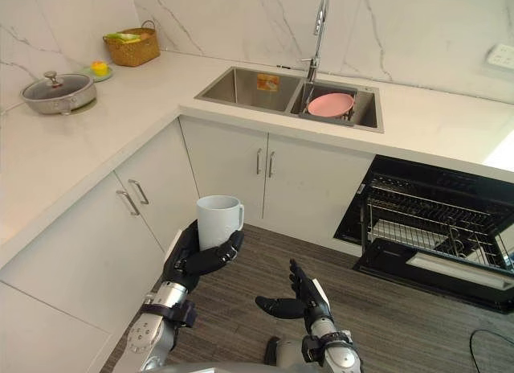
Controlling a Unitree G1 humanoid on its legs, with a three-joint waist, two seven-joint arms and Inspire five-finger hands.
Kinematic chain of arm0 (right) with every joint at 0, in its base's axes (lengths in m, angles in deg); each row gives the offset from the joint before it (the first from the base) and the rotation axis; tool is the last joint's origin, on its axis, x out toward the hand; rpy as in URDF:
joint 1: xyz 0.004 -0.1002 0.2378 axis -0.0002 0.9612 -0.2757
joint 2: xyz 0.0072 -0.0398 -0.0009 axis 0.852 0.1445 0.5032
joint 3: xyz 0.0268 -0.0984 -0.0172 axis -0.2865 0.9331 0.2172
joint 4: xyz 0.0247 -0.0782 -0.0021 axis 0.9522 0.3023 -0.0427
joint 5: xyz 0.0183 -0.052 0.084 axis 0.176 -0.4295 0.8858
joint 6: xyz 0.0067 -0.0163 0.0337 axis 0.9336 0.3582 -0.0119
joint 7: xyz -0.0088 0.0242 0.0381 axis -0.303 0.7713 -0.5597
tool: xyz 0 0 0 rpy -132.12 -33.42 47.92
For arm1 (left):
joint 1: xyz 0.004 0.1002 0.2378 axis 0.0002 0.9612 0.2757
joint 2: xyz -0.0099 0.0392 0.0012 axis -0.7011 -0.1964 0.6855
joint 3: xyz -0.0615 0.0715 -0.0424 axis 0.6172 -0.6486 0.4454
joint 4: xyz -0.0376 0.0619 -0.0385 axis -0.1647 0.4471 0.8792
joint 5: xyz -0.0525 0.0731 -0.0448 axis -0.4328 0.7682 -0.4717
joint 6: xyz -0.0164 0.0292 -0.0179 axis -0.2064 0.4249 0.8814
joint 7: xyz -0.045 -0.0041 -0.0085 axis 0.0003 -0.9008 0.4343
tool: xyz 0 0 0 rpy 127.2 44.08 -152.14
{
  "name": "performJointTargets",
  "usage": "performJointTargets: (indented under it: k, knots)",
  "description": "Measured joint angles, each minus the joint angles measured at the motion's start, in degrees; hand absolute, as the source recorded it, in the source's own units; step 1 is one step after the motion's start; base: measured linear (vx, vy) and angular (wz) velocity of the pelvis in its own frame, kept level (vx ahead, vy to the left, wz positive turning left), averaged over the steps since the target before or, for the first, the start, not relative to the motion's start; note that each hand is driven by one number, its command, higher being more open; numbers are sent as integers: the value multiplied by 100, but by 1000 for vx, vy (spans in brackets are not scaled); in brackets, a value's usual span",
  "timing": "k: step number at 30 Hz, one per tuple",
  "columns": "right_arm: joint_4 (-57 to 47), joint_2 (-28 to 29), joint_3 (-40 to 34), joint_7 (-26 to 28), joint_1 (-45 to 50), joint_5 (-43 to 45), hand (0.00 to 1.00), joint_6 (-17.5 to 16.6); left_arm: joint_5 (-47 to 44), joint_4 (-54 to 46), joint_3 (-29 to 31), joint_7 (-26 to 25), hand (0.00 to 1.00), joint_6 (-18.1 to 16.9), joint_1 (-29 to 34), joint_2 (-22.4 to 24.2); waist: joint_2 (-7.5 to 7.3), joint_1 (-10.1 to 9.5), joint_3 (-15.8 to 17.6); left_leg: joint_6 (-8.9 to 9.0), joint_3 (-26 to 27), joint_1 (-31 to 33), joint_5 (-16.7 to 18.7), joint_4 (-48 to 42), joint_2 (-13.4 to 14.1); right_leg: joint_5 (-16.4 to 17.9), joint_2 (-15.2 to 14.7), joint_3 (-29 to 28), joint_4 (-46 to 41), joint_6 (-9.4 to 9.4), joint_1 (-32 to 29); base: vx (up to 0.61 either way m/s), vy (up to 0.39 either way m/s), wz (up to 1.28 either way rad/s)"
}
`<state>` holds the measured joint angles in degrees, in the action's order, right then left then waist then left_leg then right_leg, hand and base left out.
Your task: Walk over to the sink, pick up the cup, carry it to the dishwasher, place the cup inside the dishwasher, then close the dishwasher door
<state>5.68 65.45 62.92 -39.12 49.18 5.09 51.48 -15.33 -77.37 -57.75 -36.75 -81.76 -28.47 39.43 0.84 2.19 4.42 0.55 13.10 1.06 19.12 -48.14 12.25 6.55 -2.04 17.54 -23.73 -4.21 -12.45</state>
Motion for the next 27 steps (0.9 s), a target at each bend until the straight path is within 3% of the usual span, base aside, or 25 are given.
performJointTargets:
  k: [1, 2, 4, 5, 6, 9, 11, 12, 13, 15, 18, 20, 21, 23, 27]
  knots:
    - [-255, -9, -1, -37, 48, 0, 100, -1, 1, -8, -37, 4, 0, 1, 17, 110, 100, -15, 41, -74, -5, 340, -641, -908, 345, 106, 182, -6, 81, -61, 231, 246, -90, -14]
    - [-365, 2, 6, -64, 83, 0, 100, -6, 1, -8, -42, 8, 0, 2, 32, 132, 101, -40, 40, -94, -9, 482, -923, -1265, 480, 146, 250, -44, 137, -92, 346, 314, -88, -34]
    - [-641, 33, -11, -166, 117, 9, 100, -67, -1, -14, -42, 95, 0, -26, 13, 207, 103, -144, -29, -71, -32, 938, -693, -1478, 545, 214, 416, -280, 410, -159, 628, 373, -67, -50]
    - [-660, 32, -10, -183, 85, 9, 100, -94, -2, -16, -40, 105, 0, -56, 11, 213, 96, -148, -33, -73, -34, 1033, -564, -1299, 473, 202, 430, -354, 493, -182, 682, 354, -26, -76]
    - [-661, 23, -11, -208, 17, 10, 100, -116, -3, -15, -39, 129, 0, -91, 24, 212, 64, -238, -54, -64, -51, 1125, -301, -472, 183, 158, 437, -639, 658, -257, 780, 231, 15, -76]
    - [-650, 4, 39, -205, -78, 7, 100, -120, -5, -15, -36, 136, 0, -109, 33, 210, 60, -440, -54, 7, -656, 1250, -229, 1270, -443, 208, 450, -1312, 797, -208, 885, 326, 100, -113]
    - [-640, 2, 68, -211, -137, 8, 100, -120, -7, -15, -38, 142, 0, -108, 48, 208, 61, -461, -54, 79, -928, 1346, -295, 1684, -629, 288, 450, -1604, 787, -143, 951, 256, 130, -97]
    - [-627, 14, 82, -215, -166, 8, 100, -122, -7, -14, -45, 161, 0, -109, 47, 199, 75, -454, -65, 99, -1003, 1317, -506, 2044, -709, 332, 460, -1783, 682, 16, 962, 336, 216, -98]
    - [-599, 6, 88, -221, -199, 8, 100, -126, -7, -14, -55, 200, 0, -115, 55, 208, 181, -468, -136, 91, -1082, 1211, -1267, 2452, -736, 532, 521, -2032, 462, 134, 910, 329, 230, -104]
    - [-436, 130, 78, -234, -198, 8, 100, -122, -5, 16, -87, 201, 0, -115, 38, 87, -24, -420, -278, 20, -770, 1083, -1009, 2386, -810, 758, 356, -2256, 301, 321, 897, 366, 258, -76]
    - [-435, 204, 74, -198, -173, 7, 100, -124, -2, 16, -82, 117, 0, -111, -57, 85, -165, -431, -237, -159, -304, 743, -688, 2406, -899, 917, 45, -1895, -374, 586, 753, 288, 216, -71]
    - [-307, 303, 128, -129, -190, -6, 100, -132, -2, 17, -35, 39, 0, -111, -61, 16, -215, -394, -120, -270, 11, 178, -471, 2491, -992, 841, -383, -1291, -1839, 913, 350, 156, 148, -58]
    - [-241, 304, 167, -117, -192, -7, 100, -132, -2, 17, -32, 35, 0, -112, -61, -20, -225, -375, -105, -287, 61, 44, -434, 2530, -1002, 829, -477, -1137, -2071, 898, 285, 139, 111, -38]
    - [56, 266, 315, -69, -250, -10, 100, -132, -4, 17, 14, 23, 0, -114, -83, -133, -229, -326, -87, -272, 143, -261, -358, 2705, -952, 976, -676, -756, -2136, 679, 126, 141, 59, -25]
    - [189, 244, 337, -10, -395, -8, 100, -132, -8, 18, 136, -36, 0, -110, -123, -230, -215, -288, 44, -139, 302, -473, -146, 2725, -667, 867, -670, -475, -921, 749, -97, 96, -52, -29]
